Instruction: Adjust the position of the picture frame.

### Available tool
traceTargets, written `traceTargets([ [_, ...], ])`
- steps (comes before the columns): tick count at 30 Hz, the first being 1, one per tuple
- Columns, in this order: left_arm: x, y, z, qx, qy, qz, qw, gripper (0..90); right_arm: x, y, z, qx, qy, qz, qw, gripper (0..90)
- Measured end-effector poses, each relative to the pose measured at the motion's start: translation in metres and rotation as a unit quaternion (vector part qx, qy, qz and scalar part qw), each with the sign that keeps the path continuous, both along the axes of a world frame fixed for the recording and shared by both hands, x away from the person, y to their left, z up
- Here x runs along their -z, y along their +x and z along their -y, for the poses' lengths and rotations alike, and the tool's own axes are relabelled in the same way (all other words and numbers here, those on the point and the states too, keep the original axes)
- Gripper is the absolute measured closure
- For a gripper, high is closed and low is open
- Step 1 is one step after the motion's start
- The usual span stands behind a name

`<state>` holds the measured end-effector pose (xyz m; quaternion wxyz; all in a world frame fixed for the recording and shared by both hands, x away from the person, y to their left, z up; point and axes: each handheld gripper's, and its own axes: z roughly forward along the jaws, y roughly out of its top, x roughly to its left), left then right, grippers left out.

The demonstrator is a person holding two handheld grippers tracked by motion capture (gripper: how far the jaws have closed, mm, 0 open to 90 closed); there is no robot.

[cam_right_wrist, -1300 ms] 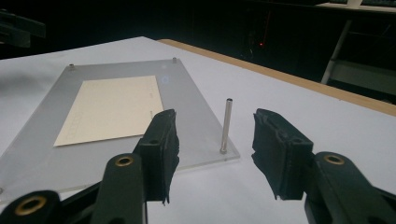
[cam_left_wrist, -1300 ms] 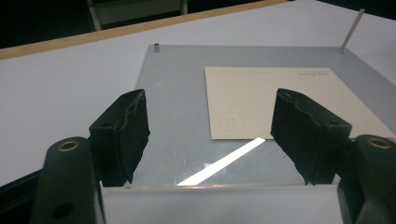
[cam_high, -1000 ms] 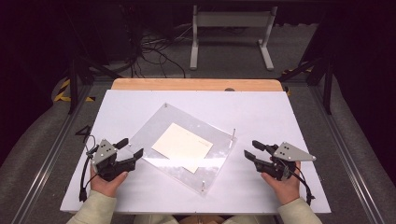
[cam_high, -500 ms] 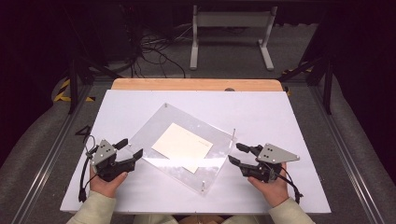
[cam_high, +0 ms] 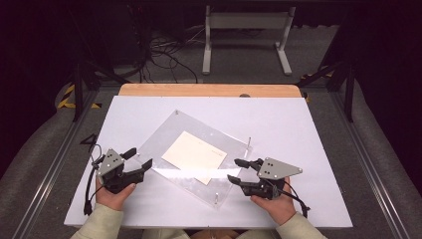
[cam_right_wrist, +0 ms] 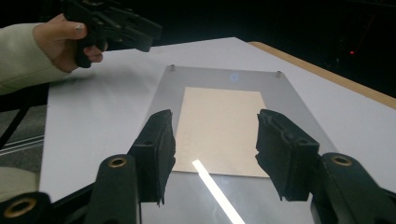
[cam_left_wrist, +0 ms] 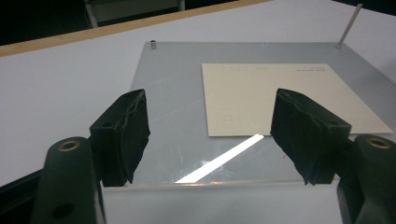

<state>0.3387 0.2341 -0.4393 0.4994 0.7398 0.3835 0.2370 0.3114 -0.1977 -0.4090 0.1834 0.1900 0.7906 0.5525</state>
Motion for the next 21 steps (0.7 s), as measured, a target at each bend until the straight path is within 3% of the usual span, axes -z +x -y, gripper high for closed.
traceTargets([
  [1,0.0,0.0,0.0,0.0,0.0,0.0,1.0,27.9,0.001,-0.002,-0.005,-0.017,-0.01,0.0,0.9998,48.1],
  [5,0.0,0.0,0.0,0.0,0.001,-0.001,1.0,27.7,0.003,-0.004,-0.008,-0.039,-0.019,-0.005,0.999,51.4],
  [16,0.001,0.002,-0.001,-0.002,-0.001,-0.004,1.0,27.5,0.012,-0.012,-0.021,-0.091,-0.035,-0.032,0.9947,53.2],
  [21,0.001,0.002,0.0,-0.001,0.0,-0.006,1.0,27.3,0.018,-0.013,-0.027,-0.1,-0.049,-0.042,0.9928,54.6],
])
